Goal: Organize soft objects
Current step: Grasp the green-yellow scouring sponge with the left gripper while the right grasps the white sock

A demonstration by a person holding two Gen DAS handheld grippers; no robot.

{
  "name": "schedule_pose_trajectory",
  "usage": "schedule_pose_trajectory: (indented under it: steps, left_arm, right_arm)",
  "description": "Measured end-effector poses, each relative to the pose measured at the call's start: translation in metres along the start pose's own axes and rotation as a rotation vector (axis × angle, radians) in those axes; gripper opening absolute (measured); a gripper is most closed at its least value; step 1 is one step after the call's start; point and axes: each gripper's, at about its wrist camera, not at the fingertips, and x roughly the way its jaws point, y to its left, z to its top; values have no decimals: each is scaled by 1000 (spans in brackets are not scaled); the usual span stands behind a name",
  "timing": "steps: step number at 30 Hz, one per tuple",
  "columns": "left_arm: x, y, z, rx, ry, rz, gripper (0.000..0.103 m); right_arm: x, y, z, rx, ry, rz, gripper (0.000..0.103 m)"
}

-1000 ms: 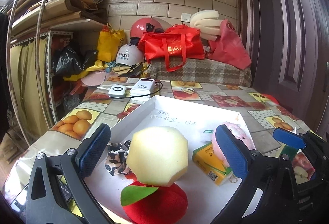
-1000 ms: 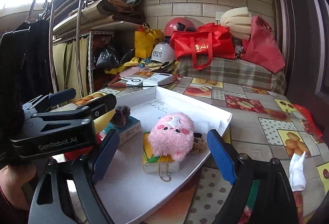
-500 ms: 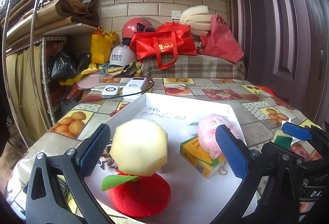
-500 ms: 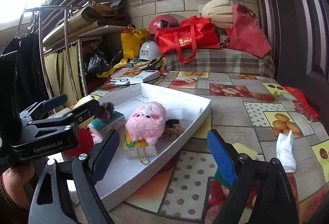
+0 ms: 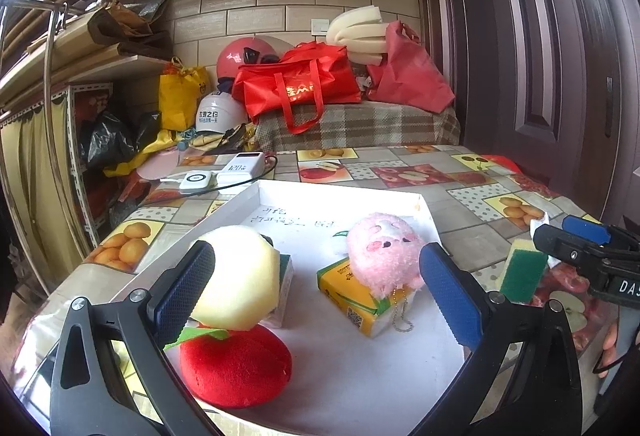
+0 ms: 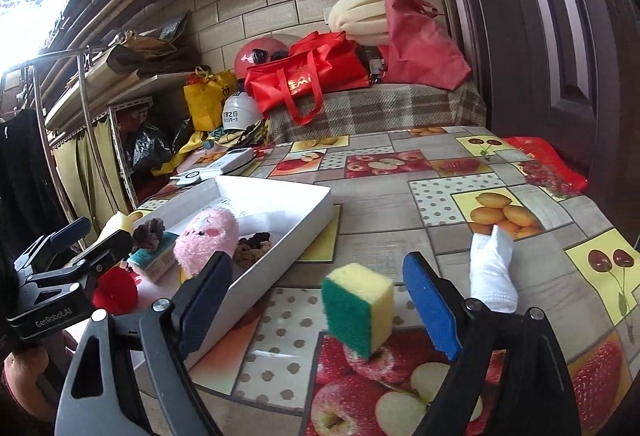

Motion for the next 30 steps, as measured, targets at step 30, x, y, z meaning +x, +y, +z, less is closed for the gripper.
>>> schedule_pose_trajectory:
  steps: [30]
  left_arm:
    - [38,-169,1,303,182,-342,102]
  right_arm:
    - [69,-116,6,-35,403,-182,87]
